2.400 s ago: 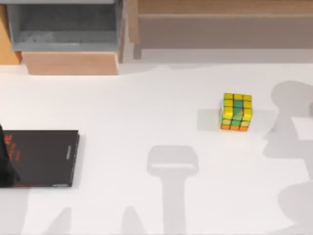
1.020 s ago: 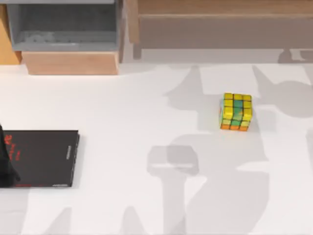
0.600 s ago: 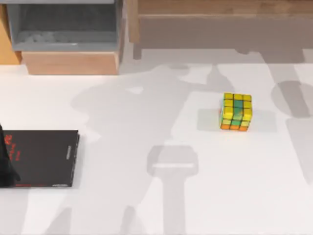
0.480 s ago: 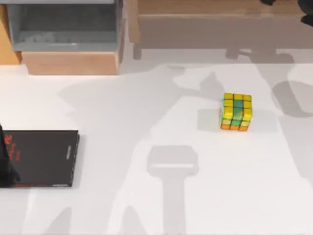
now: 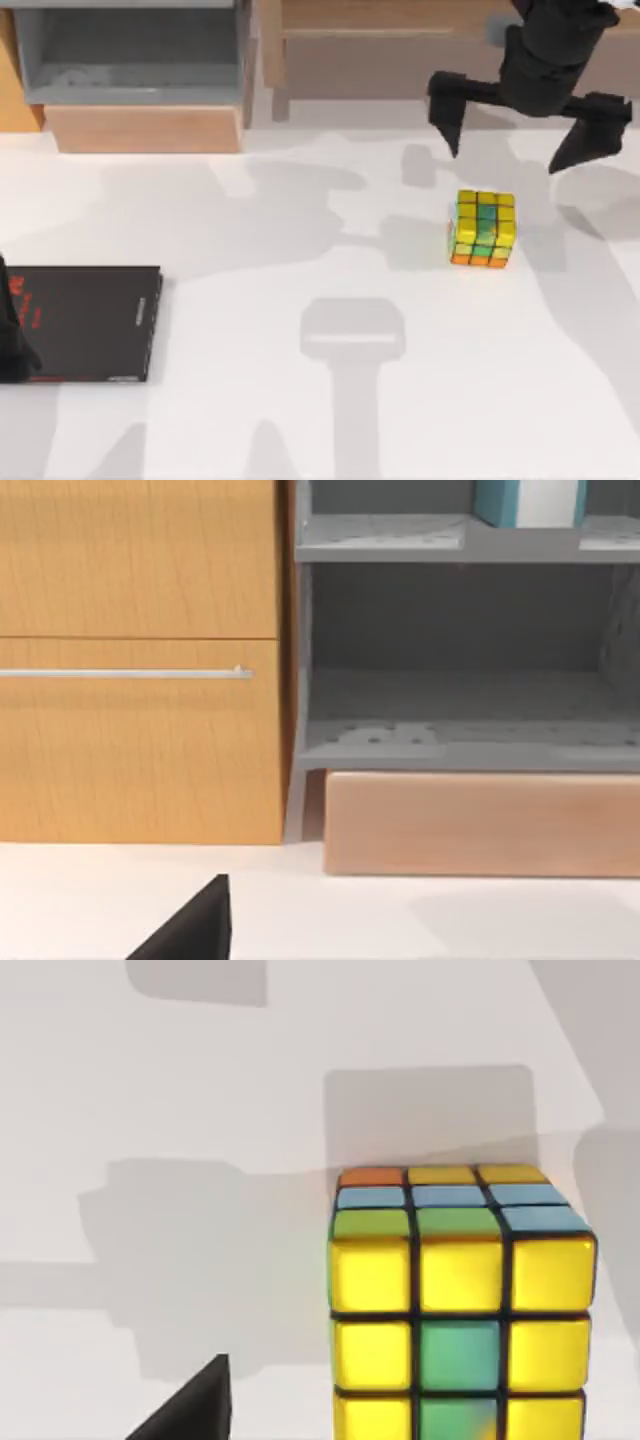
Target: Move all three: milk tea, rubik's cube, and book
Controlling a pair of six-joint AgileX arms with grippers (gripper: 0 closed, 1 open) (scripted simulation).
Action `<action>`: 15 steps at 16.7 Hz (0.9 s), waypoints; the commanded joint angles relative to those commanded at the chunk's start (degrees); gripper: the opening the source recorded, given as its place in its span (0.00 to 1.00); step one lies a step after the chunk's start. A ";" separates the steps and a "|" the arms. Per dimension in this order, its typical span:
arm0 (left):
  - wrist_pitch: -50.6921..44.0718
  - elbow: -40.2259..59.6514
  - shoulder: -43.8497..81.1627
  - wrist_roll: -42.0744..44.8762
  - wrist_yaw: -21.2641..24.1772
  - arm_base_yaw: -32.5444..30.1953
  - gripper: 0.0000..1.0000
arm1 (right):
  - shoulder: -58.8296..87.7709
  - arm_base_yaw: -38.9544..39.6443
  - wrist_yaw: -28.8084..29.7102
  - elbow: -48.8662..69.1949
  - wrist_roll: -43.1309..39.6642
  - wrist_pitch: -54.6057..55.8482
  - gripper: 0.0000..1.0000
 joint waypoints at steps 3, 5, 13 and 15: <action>0.00 0.00 0.00 0.00 0.00 0.00 1.00 | 2.91 1.78 0.60 2.58 -0.40 -5.50 1.00; 0.00 0.00 0.00 0.00 0.00 0.00 1.00 | 3.30 1.99 0.67 2.83 -0.47 -6.15 1.00; 0.00 0.00 0.00 0.00 0.00 0.00 1.00 | 3.61 1.90 0.67 -1.20 -0.56 -1.87 1.00; 0.00 0.00 0.00 0.00 0.00 0.00 1.00 | 4.09 1.97 0.68 -4.61 -0.49 2.36 1.00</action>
